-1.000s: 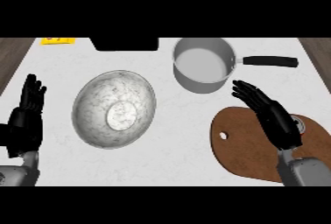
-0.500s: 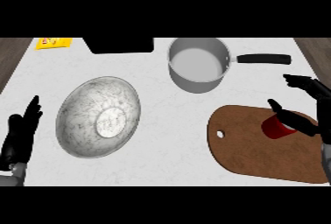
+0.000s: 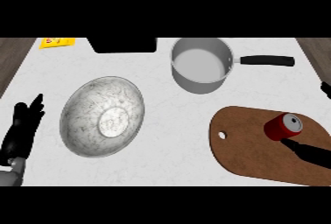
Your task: Pick the can from the cutting board and place it in the pot
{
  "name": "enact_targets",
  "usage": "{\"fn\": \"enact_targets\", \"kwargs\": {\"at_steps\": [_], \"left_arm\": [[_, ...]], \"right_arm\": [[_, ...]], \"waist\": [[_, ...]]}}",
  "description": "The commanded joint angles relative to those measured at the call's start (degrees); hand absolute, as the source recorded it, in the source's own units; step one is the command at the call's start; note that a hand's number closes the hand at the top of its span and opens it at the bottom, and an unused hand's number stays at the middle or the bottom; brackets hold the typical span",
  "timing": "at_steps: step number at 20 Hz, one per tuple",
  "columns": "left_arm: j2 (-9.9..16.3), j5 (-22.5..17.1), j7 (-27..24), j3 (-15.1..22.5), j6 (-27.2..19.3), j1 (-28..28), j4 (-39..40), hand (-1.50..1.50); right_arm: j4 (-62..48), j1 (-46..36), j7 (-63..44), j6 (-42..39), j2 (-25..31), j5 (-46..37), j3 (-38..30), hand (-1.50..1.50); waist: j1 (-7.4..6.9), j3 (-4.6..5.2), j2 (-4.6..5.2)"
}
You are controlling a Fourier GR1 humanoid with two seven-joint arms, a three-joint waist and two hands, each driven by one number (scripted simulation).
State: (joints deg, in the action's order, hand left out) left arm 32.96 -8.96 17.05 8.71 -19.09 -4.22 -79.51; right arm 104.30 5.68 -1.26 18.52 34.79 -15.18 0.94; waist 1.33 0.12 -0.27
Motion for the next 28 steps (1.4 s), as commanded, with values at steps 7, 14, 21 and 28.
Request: {"fn": "enact_targets", "kwargs": {"at_steps": [7,14,21,28], "left_arm": [[-0.41,0.55,2.39,-0.33,0.8,-1.58,-0.75,0.0],[-1.0,1.06,-0.31,-0.74,2.94,0.15,0.5,0.0],[-5.15,4.32,0.03,-2.4,2.36,-3.43,4.27,0.0],[-5.04,5.41,0.95,-5.98,6.18,0.9,-0.5,0.0]], "right_arm": [[14.53,1.22,-30.37,-21.09,17.43,-4.22,0.7,-1.5],[16.07,-3.47,-44.64,-34.9,18.05,5.87,5.23,-1.5],[10.26,-10.28,-49.87,-41.28,14.24,6.1,2.66,-1.5],[10.99,-3.85,-46.54,-40.29,5.76,-6.0,5.67,-1.5]], "waist": [[-0.97,0.14,0.15],[-2.08,-0.01,0.32],[-1.35,-0.09,0.38],[-1.21,-0.12,0.21]]}}
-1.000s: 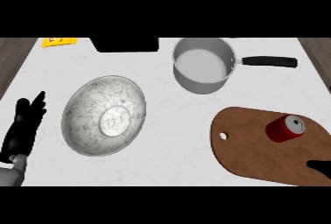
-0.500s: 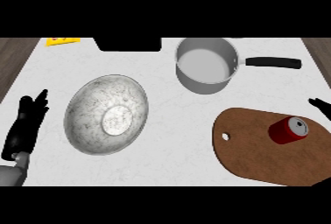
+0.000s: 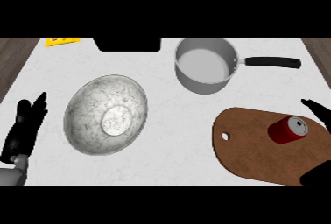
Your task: Pick the can from the cutting board and place it in the pot
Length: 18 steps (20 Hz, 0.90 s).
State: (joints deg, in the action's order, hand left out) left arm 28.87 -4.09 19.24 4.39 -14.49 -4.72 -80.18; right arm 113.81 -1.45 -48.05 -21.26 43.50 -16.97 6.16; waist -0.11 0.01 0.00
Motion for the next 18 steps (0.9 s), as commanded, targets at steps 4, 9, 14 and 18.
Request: {"fn": "enact_targets", "kwargs": {"at_steps": [4,9,14,18], "left_arm": [[-2.19,3.34,2.83,-1.24,1.33,1.48,-4.3,0.0],[-1.99,3.5,3.74,-3.76,4.16,-2.25,-1.39,0.0],[-4.19,5.93,0.72,-6.45,4.79,-3.59,2.8,0.0],[-6.93,8.64,1.71,-5.82,4.1,-2.44,0.73,0.0]], "right_arm": [[-4.42,0.2,2.99,-2.86,-5.38,-6.84,-0.07,-1.5],[-17.34,-5.51,10.67,0.48,-9.78,-12.95,0.87,-1.5],[-14.98,-4.34,12.43,-3.21,-9.56,-15.09,-2.57,-1.5],[-18.7,-4.12,12.16,-1.12,-14.61,-19.52,-1.47,-1.5]], "waist": [[0.06,-0.02,-0.06],[-0.16,-0.03,0.04],[0.22,0.0,0.01],[0.14,0.0,0.01]]}}
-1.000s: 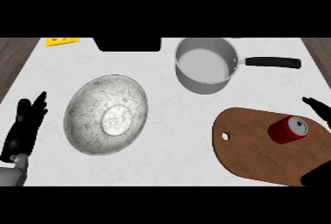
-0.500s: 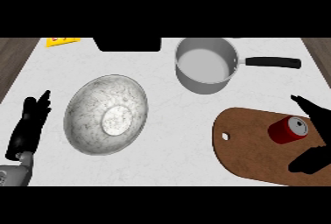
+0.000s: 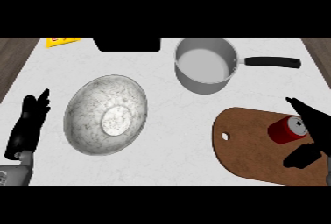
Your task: Pick the can from the cutting board and place it in the pot
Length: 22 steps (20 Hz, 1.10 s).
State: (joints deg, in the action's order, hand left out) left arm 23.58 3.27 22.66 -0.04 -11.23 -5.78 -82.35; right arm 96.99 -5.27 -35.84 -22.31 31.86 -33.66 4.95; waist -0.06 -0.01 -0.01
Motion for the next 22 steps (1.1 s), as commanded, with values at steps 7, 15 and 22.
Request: {"fn": "enact_targets", "kwargs": {"at_steps": [7,15,22], "left_arm": [[-1.93,2.34,2.32,-3.62,3.47,1.24,-3.7,0.0],[-3.51,4.57,5.36,-4.31,5.0,0.12,-5.53,0.0],[-5.99,5.81,-4.78,-7.34,5.93,-2.92,6.7,0.0]], "right_arm": [[-5.88,-1.25,2.64,-1.95,-5.71,-6.14,-1.3,-1.5],[-14.02,-3.33,7.9,-1.57,-6.98,-7.2,-5.29,-1.5],[-17.9,-5.59,10.13,-0.51,-9.15,-10.47,-6.22,-1.5]], "waist": [[0.0,0.01,-0.02],[-0.03,0.0,-0.02],[0.12,0.02,0.02]]}}
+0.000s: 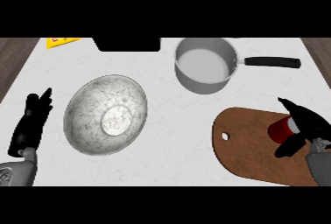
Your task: Pick the can from the cutting board and place it in the pot
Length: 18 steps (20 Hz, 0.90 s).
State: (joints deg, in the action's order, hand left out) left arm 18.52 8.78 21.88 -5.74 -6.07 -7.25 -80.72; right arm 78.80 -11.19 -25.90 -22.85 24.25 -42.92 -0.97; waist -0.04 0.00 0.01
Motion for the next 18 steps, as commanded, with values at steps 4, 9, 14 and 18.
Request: {"fn": "enact_targets", "kwargs": {"at_steps": [4,9,14,18], "left_arm": [[0.24,-0.1,-1.35,-2.36,2.91,2.13,-0.92,0.0],[0.24,-0.01,0.83,-3.57,2.95,2.04,-2.99,0.0],[-0.59,1.04,2.78,-2.43,3.56,2.14,-5.03,0.0],[-0.74,0.74,0.6,-4.34,3.91,2.75,-4.25,0.0]], "right_arm": [[-8.11,-0.78,8.38,3.32,-0.78,-1.73,-1.65,1.5],[1.96,3.47,6.65,6.19,-0.99,-6.88,1.57,1.5],[-6.44,-1.7,11.05,13.31,-1.56,-12.08,2.13,1.5],[3.91,0.26,7.9,9.04,-0.9,-11.48,0.5,1.5]], "waist": [[-0.16,-0.02,0.02],[0.16,0.01,-0.07],[-0.32,-0.03,0.02],[-0.01,0.0,-0.06]]}}
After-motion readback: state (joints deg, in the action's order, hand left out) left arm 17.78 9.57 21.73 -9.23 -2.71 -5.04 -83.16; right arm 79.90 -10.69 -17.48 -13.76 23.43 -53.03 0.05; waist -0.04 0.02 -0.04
